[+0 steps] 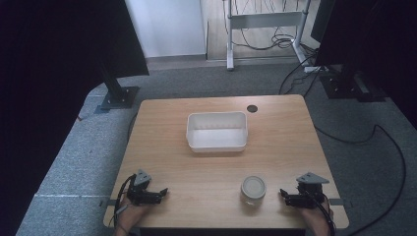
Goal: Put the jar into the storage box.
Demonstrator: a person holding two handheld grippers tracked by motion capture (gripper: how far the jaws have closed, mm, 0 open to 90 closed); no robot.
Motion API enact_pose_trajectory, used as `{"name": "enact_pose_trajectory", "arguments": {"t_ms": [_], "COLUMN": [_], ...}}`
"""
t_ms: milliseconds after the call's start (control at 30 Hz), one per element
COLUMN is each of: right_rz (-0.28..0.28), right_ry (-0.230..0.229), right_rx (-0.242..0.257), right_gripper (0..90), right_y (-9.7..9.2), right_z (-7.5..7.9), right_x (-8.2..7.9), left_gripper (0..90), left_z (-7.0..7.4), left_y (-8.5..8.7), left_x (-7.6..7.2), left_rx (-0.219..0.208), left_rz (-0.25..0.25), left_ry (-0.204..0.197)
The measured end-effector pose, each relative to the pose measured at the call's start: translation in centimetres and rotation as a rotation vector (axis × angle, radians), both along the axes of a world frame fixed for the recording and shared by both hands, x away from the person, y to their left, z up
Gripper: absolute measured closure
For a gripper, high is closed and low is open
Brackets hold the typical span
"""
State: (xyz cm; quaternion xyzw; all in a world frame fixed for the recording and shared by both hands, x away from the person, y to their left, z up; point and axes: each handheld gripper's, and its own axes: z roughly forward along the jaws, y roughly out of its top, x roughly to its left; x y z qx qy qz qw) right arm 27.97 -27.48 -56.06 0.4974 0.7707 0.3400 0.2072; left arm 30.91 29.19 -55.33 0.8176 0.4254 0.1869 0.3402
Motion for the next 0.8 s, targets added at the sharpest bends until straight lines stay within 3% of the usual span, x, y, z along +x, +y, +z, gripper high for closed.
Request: {"name": "enact_pose_trajectory", "arguments": {"t_ms": [800], "right_rz": [0.004], "right_ry": [-0.008], "right_rx": [0.035], "right_gripper": [7.0], "right_y": [-0.29], "right_z": [0.1], "right_x": [-0.44], "left_gripper": [4.2], "left_z": [0.02], "left_y": [-0.03], "left_x": [-0.01], "left_rx": [0.005], "left_rz": [0.005], "left_ry": [0.004]}}
